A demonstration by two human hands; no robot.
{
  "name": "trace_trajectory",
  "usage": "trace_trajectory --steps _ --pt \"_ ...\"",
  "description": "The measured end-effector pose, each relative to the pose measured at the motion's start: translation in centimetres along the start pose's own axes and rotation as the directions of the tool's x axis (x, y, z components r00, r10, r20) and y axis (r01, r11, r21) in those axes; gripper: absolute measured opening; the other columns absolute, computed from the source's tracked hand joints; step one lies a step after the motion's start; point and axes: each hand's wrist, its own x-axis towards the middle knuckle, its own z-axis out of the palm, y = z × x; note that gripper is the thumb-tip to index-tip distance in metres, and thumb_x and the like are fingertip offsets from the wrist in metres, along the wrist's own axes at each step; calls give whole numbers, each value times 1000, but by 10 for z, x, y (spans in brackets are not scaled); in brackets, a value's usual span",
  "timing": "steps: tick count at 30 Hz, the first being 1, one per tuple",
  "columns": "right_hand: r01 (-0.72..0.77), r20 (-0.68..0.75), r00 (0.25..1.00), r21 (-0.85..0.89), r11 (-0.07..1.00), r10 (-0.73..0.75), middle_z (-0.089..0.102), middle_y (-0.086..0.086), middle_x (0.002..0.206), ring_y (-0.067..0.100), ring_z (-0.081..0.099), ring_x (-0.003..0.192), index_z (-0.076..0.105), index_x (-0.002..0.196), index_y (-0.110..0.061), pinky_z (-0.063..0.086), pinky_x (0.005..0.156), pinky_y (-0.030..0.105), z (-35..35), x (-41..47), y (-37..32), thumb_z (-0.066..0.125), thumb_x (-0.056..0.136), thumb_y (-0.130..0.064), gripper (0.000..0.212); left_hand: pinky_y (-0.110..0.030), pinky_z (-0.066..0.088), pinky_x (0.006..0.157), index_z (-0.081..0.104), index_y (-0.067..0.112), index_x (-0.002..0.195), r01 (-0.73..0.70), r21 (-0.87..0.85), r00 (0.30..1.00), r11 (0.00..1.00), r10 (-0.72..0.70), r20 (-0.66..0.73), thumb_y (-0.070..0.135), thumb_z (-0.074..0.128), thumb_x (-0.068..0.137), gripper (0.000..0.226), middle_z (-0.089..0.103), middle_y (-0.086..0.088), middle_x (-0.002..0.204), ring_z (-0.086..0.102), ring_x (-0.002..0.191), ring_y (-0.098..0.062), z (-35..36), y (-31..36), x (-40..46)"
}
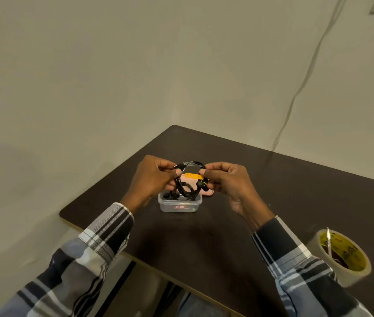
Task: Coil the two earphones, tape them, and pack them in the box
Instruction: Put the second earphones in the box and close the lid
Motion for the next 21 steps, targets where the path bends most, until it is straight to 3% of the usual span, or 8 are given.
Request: trace_trajectory --steps 5,8,10,14,17,21 --pt "-23 -1 1000 -21 1000 23 73 5 72 9 62 52 73 89 -5 53 51 17 19 11 9 80 80 -3 12 -16 54 52 74 8 101 4 98 998 995 2 -60 12 70 89 13 73 -6 73 67 53 -4 -6 -17 4" --pt "17 -40 999 -192 981 -25 73 8 72 12 62 51 73 89 -5 55 52 21 21 14 20 79 80 -4 11 -19 55 55 77 13 94 2 257 1000 966 5 -29 18 70 89 10 72 -3 67 68 52 -7 -5 -24 4" --pt "55 -59 995 -358 932 -82 74 11 75 14 65 52 74 88 -9 58 54 25 21 18 26 80 78 -5 12 -20 53 57 76 18 88 0 368 1000 930 -4 10 22 65 93 14 70 -1 64 67 53 -7 -5 -24 5" --pt "142 -10 982 -610 779 -186 74 5 76 10 70 56 75 87 -18 61 59 27 24 26 31 81 78 -13 12 -26 43 50 71 6 75 -16 494 999 869 -1 33 25 55 98 35 68 -10 66 58 52 -17 -5 -20 10" --pt "193 52 974 -705 683 -222 75 2 80 14 73 66 75 92 -18 62 69 33 26 26 29 82 79 -22 16 -20 35 48 76 10 83 -24 549 1000 835 12 26 26 57 97 28 70 -7 71 54 52 -12 -2 -17 9" --pt "206 132 977 -783 587 -166 76 3 84 15 73 71 76 100 -15 61 80 37 23 27 23 73 89 -24 15 -17 41 56 77 15 95 -37 595 999 803 10 48 24 62 95 18 73 -3 85 61 63 -9 -1 -13 9"
